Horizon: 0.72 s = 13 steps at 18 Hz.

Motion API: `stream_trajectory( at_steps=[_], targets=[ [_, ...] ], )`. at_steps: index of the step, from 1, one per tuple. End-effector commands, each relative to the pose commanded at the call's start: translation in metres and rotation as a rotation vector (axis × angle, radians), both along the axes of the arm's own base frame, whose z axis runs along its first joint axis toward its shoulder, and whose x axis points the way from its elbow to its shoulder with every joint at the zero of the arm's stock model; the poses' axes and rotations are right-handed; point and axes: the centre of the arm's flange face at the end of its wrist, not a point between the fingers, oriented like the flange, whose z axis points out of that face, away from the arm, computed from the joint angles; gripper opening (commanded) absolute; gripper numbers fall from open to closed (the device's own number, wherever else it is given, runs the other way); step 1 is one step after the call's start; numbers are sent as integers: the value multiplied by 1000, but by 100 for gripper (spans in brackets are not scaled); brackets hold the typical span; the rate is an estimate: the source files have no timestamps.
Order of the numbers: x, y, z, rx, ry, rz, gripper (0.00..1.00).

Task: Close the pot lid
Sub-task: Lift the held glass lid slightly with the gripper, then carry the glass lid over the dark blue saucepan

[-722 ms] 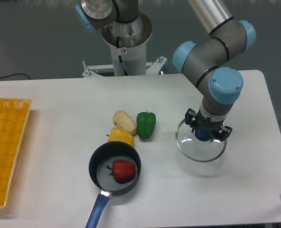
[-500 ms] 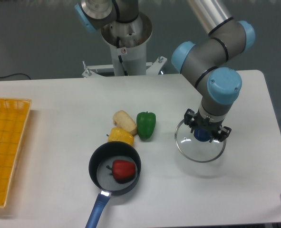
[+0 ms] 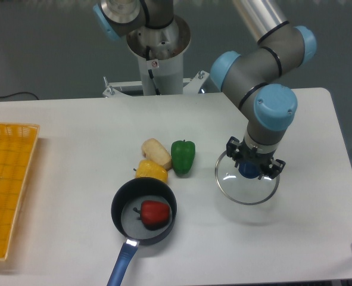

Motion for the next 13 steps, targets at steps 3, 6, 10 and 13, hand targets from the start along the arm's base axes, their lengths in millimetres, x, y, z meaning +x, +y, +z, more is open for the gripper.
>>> stream_trajectory(
  at_steps=[3,6,10,13],
  targets=[
    [19,9,8,5,8,8,60],
    [34,19,12,2,3,1,60],
    [62,40,13,-10,-8,-6,60],
    [86,61,14,-17,0,-8,60]
  ],
)
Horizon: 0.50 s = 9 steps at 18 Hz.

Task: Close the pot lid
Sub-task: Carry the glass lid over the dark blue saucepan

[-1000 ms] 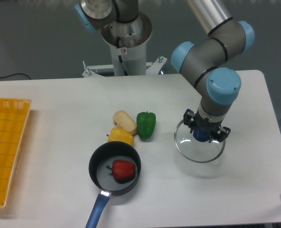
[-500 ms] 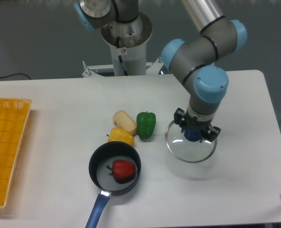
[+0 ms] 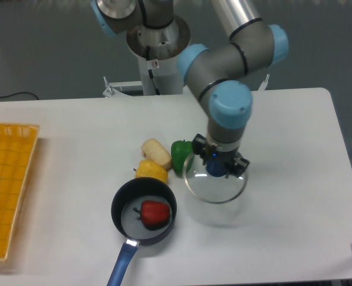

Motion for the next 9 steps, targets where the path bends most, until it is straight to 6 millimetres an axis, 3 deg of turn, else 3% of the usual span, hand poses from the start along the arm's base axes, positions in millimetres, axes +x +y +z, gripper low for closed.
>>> stream_trajectory(
  at_steps=[4,9],
  targets=[
    [29,18,14,15,16,-5,60],
    [56,38,16,19,32,-12,60]
  ],
)
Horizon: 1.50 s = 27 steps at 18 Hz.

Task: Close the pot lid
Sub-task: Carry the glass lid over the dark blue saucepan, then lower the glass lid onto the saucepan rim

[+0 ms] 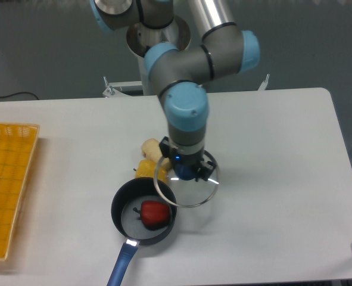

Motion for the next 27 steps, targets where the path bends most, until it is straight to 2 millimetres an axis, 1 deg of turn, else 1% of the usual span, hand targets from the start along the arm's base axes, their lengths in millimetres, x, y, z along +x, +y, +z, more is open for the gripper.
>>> stream_trajectory(
  at_steps=[3,6,8,12,14,16,20,22,27],
  targets=[
    [14,11,1,-23,29,-28,60],
    [25,21,0,-22,31,-19,60],
    [29,26,-2,-21,31,-12,60],
    [38,46,-6,-11,33,-15,60],
    [41,50,-10,-10,27,7,60],
    [46,55,-9,7,36,4,60],
    [46,60,-15,23,30,20,60],
    [45,63,-14,47,35,20,60],
    [40,70,-25,40,23,21,60]
  ],
)
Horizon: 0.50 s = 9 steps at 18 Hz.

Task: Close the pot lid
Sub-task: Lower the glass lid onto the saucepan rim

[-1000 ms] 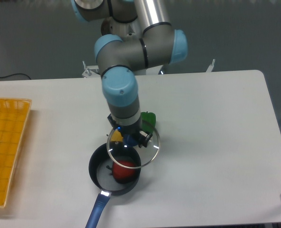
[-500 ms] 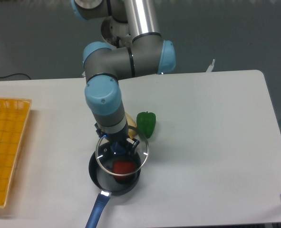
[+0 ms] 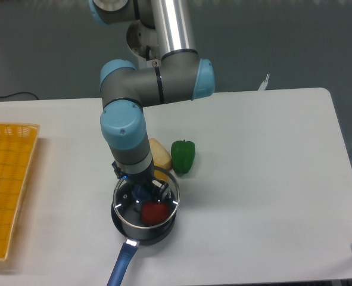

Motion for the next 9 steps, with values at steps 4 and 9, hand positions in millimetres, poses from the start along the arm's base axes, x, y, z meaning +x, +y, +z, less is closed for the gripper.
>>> stream_trajectory(
  at_steps=[4,9],
  targets=[
    [-3,2,-3,-3,-1,0,60],
    [-8,7,1,4,5,2,60]
  ],
)
